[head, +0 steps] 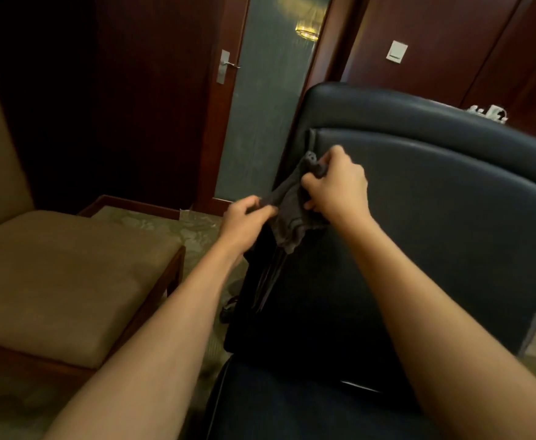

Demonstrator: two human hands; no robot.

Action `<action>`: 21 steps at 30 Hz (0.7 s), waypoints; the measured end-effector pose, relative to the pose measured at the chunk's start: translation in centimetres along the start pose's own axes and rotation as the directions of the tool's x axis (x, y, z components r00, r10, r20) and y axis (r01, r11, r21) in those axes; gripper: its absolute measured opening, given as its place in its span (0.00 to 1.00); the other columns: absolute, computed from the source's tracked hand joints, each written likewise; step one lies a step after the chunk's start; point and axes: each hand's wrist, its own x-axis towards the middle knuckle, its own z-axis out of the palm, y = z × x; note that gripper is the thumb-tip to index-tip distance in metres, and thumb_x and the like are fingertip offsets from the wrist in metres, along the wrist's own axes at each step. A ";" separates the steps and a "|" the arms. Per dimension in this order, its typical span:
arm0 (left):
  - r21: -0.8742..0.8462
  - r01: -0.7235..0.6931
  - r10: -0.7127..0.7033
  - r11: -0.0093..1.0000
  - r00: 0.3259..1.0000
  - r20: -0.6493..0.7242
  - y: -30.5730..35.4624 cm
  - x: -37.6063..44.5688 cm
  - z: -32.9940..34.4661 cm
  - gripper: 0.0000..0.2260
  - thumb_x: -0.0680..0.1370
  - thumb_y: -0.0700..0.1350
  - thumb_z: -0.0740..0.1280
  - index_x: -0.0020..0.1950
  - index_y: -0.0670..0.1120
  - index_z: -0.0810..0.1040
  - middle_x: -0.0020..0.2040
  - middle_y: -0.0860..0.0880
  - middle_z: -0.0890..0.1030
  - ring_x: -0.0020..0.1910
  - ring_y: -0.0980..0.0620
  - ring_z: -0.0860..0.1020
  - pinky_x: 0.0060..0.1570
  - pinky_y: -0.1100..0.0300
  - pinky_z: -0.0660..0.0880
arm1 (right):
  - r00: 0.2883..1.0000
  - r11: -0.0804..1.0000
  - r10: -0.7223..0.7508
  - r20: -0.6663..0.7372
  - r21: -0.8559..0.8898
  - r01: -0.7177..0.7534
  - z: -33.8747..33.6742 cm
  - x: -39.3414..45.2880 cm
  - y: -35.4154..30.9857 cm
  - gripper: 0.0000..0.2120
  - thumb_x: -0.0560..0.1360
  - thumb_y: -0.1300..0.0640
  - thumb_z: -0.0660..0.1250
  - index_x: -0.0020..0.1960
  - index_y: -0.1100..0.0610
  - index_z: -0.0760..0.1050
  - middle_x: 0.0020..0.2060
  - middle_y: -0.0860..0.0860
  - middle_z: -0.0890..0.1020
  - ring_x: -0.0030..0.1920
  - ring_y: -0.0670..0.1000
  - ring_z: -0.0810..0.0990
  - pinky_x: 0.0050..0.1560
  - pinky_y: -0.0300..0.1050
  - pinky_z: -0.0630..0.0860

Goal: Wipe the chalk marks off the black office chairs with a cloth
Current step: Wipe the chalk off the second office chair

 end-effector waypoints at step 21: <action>-0.152 -0.018 0.043 0.988 0.986 0.162 -2.5 -5.3 -6.0 0.12 0.78 0.33 0.66 0.56 0.49 0.79 0.63 0.45 0.78 0.55 0.54 0.79 0.49 0.69 0.77 | 0.998 0.969 -0.068 0.012 0.238 0.063 4.2 -13.1 2.1 0.09 0.74 0.54 0.68 0.47 0.52 0.67 0.32 0.50 0.79 0.33 0.56 0.82 0.35 0.59 0.80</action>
